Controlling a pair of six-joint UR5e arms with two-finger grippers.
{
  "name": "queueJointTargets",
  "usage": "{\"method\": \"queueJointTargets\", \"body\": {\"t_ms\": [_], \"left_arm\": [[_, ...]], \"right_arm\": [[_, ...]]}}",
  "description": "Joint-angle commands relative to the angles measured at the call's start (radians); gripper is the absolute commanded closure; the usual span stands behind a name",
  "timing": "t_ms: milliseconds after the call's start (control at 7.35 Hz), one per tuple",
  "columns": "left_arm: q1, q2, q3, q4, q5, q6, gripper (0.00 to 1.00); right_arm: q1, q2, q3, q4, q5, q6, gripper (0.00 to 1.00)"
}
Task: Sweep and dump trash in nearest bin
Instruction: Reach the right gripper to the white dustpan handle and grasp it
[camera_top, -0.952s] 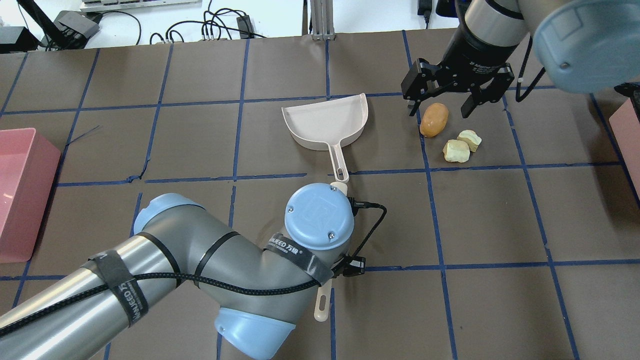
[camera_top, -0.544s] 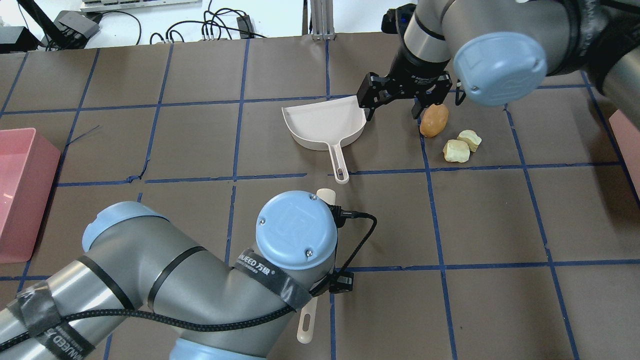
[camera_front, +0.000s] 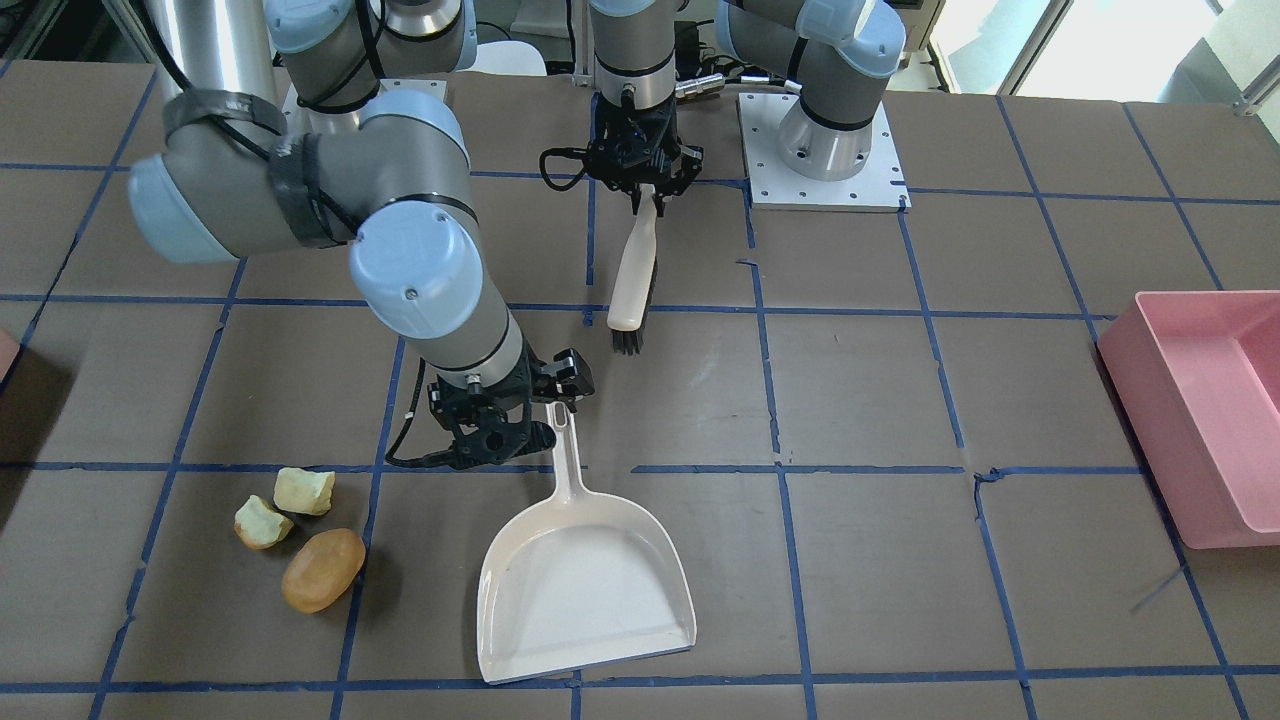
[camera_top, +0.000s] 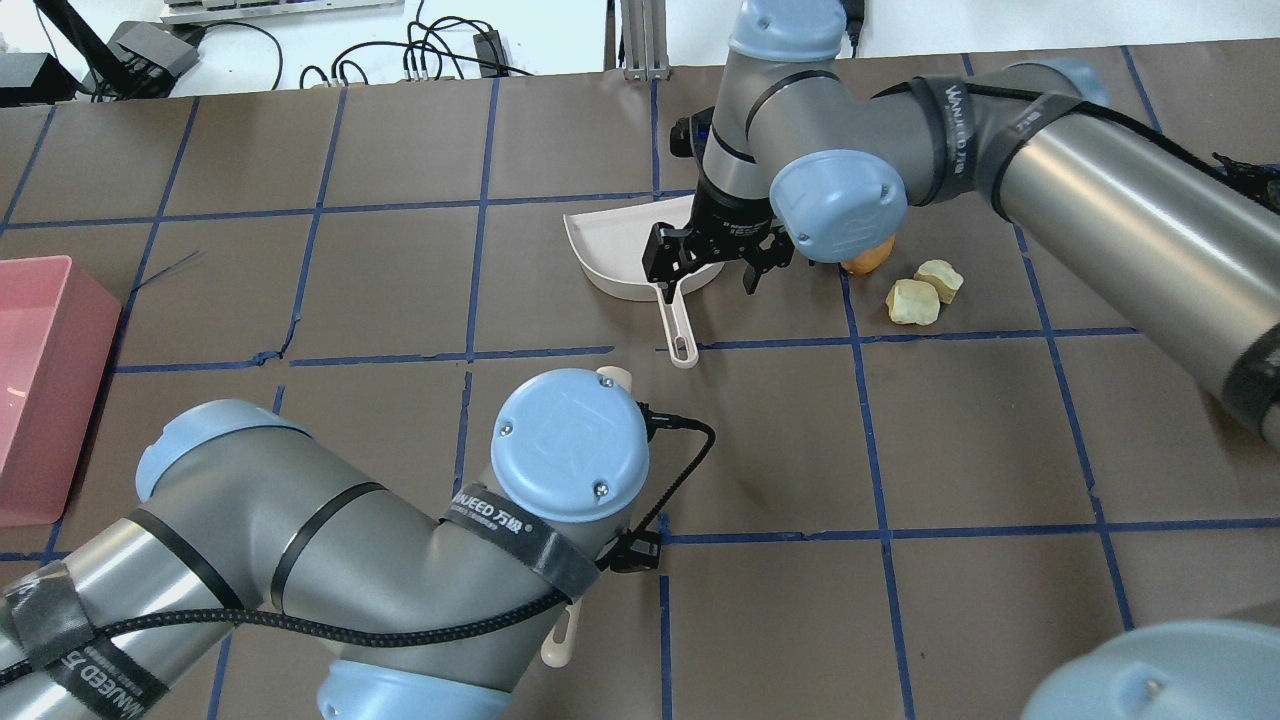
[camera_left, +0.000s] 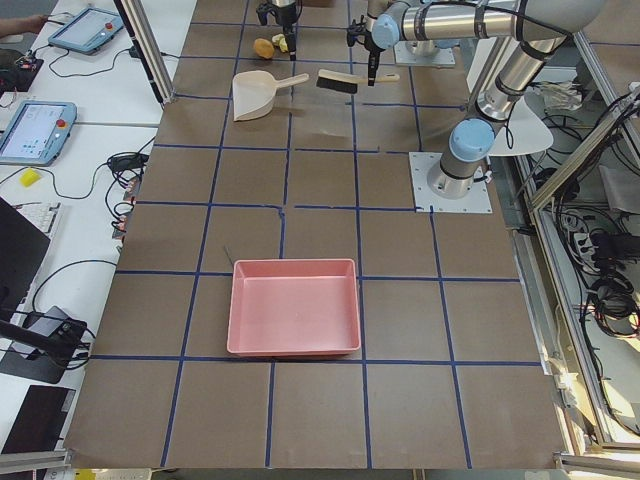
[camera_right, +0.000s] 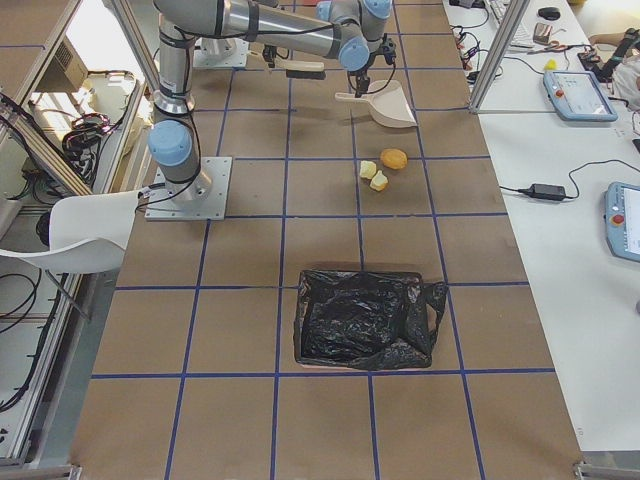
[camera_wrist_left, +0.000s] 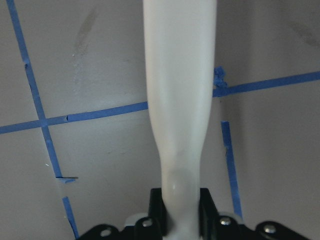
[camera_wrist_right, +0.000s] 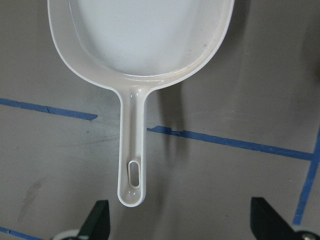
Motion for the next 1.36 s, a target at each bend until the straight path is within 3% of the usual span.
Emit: {"method": "queueJointTargets", "body": {"t_ms": [0,544,680,1088,1224], "left_arm": [[0.054,0.006,-0.003,-0.008,0.035,0.097,0.97],[0.068,-0.005,-0.007,-0.008,0.041,0.127,0.97],[0.07,-0.008,-0.009,-0.005,0.04,0.127,0.97],[0.07,-0.009,-0.01,-0.005,0.038,0.125,0.97],[0.068,-0.006,-0.009,-0.005,0.038,0.127,0.97]], "right_arm": [[0.044,0.096,0.001,-0.068,-0.007,0.005,0.03],[0.058,0.067,0.01,-0.089,-0.051,0.011,0.12],[0.052,0.026,0.044,-0.147,-0.05,0.033,0.11],[0.054,-0.017,0.26,-0.472,-0.042,0.077,0.07],[0.057,-0.022,0.265,-0.471,-0.043,0.102,0.07]]}}
